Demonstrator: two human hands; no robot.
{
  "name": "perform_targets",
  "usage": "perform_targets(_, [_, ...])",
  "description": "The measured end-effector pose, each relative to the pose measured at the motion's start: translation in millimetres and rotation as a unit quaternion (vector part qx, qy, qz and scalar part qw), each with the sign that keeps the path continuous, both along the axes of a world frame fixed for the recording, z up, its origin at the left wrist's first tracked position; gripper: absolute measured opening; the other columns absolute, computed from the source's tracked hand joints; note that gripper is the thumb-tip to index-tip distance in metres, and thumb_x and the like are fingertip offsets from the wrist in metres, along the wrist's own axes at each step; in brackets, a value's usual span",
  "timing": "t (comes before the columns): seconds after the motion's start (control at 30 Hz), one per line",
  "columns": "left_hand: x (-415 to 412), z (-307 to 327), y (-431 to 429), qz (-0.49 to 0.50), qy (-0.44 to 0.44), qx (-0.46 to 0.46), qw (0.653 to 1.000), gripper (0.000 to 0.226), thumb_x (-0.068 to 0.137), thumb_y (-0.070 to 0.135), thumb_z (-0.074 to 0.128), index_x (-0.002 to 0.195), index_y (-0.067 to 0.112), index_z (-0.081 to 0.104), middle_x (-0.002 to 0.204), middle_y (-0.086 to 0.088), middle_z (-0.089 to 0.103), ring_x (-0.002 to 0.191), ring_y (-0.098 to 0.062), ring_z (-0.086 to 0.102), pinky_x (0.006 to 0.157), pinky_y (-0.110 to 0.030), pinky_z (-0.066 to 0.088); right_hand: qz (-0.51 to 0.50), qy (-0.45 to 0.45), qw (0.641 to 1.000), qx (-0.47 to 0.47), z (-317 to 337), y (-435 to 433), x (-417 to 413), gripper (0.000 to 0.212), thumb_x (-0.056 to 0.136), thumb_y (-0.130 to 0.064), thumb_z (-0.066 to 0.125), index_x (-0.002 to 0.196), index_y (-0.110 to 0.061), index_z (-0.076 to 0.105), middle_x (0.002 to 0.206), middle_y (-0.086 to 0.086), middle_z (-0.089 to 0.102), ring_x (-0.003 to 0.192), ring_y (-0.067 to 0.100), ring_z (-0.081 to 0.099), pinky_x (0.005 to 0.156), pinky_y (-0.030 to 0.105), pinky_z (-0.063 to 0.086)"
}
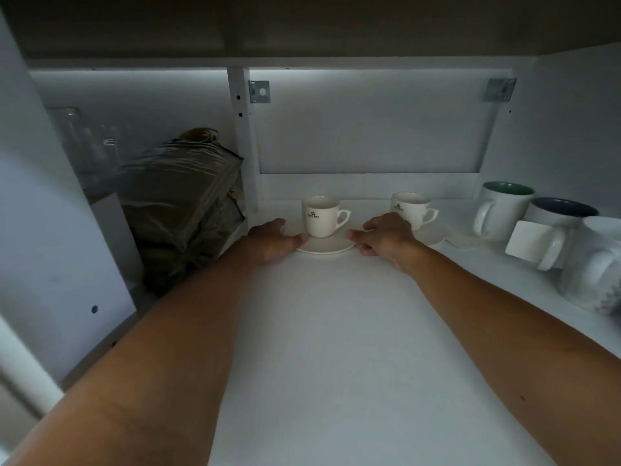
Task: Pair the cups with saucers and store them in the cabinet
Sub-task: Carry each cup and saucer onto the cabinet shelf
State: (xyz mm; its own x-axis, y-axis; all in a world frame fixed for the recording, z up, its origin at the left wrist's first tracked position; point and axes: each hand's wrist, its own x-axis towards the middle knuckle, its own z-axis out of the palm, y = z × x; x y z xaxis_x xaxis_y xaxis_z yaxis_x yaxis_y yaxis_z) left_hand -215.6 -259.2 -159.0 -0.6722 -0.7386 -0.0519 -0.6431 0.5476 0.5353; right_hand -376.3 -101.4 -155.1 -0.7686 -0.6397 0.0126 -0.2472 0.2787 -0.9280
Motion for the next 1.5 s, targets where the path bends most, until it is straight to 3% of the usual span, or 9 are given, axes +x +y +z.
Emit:
perform_targets(0.07, [6.8,-0.3,10.3,0.021,0.02,0.003,1.0,0.104,0.072,0.082,0.048,0.155,0.03,0.013,0.159,-0.003,0.03,0.146,-0.028,0.027,0.116,-0.039,0.027,0.008,0.027,0.999,0.017,1.7,9.6,3.9,0.067,0.077,-0.028,0.085,0.132,-0.002,0.058,0.108,0.012,0.071,0.084,0.023,0.072,0.092,0.035,0.058])
perform_targets(0.2, [21.4,-3.8,39.8,0.022,0.032,-0.073,0.997,0.088,0.083,0.071,0.049,0.153,0.034,0.013,0.155,-0.004,0.032,0.143,-0.031,0.024,0.112,-0.044,0.027,0.061,0.23,0.961,0.14,6.2,41.5,23.7,0.063,0.088,-0.043,0.071,0.138,-0.008,0.056,0.135,0.009,0.062,0.126,0.022,0.056,0.102,0.024,0.04])
perform_targets(0.27, [32.5,-4.0,60.3,0.013,0.021,-0.107,0.994,0.082,0.085,0.071,0.045,0.152,0.034,0.015,0.153,-0.005,0.033,0.142,-0.031,0.024,0.111,-0.046,0.025,0.084,0.286,0.936,0.186,4.3,57.6,33.4,0.072,0.09,-0.054,0.062,0.147,-0.014,0.045,0.15,0.01,0.047,0.141,0.027,0.039,0.112,0.032,0.033])
perform_targets(0.4, [57.8,-2.9,98.6,-0.018,-0.022,-0.172,0.985,0.079,0.089,0.073,0.029,0.155,0.036,0.008,0.162,0.0,0.016,0.148,-0.026,0.01,0.117,-0.046,0.012,0.084,0.409,0.848,0.325,4.3,85.2,59.1,0.084,0.087,-0.078,0.035,0.155,-0.029,0.027,0.164,0.004,0.018,0.151,0.028,0.008,0.117,0.046,0.021])
perform_targets(0.5, [78.1,-2.1,119.8,-0.063,-0.056,-0.172,0.981,0.08,0.087,0.077,0.021,0.154,0.04,-0.003,0.165,0.004,-0.006,0.151,-0.022,-0.008,0.12,-0.047,0.002,0.096,0.393,0.838,0.367,8.1,108.9,83.9,0.09,0.082,-0.085,0.024,0.157,-0.036,0.015,0.167,0.003,0.001,0.153,0.027,-0.007,0.121,0.05,0.007])
perform_targets(0.63, [111.6,2.5,150.3,-0.103,-0.117,-0.138,0.978,0.083,0.085,0.08,0.019,0.153,0.041,-0.008,0.164,0.004,-0.016,0.15,-0.022,-0.019,0.121,-0.048,-0.004,0.107,0.358,0.833,0.409,11.5,151.7,121.1,0.096,0.077,-0.09,0.02,0.157,-0.038,0.005,0.167,0.002,-0.005,0.152,0.027,-0.014,0.121,0.053,-0.004])
perform_targets(0.87, [194.8,47.1,212.9,-0.181,-0.17,-0.147,0.957,0.083,0.082,0.082,0.01,0.152,0.042,-0.014,0.163,0.003,-0.02,0.149,-0.025,-0.022,0.121,-0.05,-0.005,0.111,0.308,0.829,0.453,56.5,231.8,202.4,0.098,0.077,-0.091,0.019,0.157,-0.037,0.005,0.167,0.004,-0.003,0.152,0.029,-0.014,0.12,0.057,-0.004])
perform_targets(1.17, [302.8,167.4,295.0,-0.235,-0.197,-0.105,0.946,0.083,0.083,0.082,0.008,0.153,0.041,-0.01,0.164,0.0,-0.015,0.149,-0.028,-0.019,0.121,-0.053,-0.002,0.12,0.229,0.838,0.482,175.9,325.1,324.5,0.096,0.078,-0.089,0.016,0.157,-0.037,0.001,0.168,0.003,-0.008,0.152,0.028,-0.017,0.12,0.058,-0.005])
perform_targets(1.5, [357.7,307.2,342.4,-0.224,-0.168,-0.1,0.955,0.081,0.085,0.08,0.01,0.154,0.039,-0.003,0.165,-0.002,-0.01,0.15,-0.029,-0.015,0.12,-0.052,0.002,0.113,0.259,0.832,0.477,316.8,394.4,370.7,0.094,0.08,-0.088,0.017,0.157,-0.036,0.004,0.167,0.003,-0.004,0.152,0.028,-0.017,0.119,0.058,-0.005])
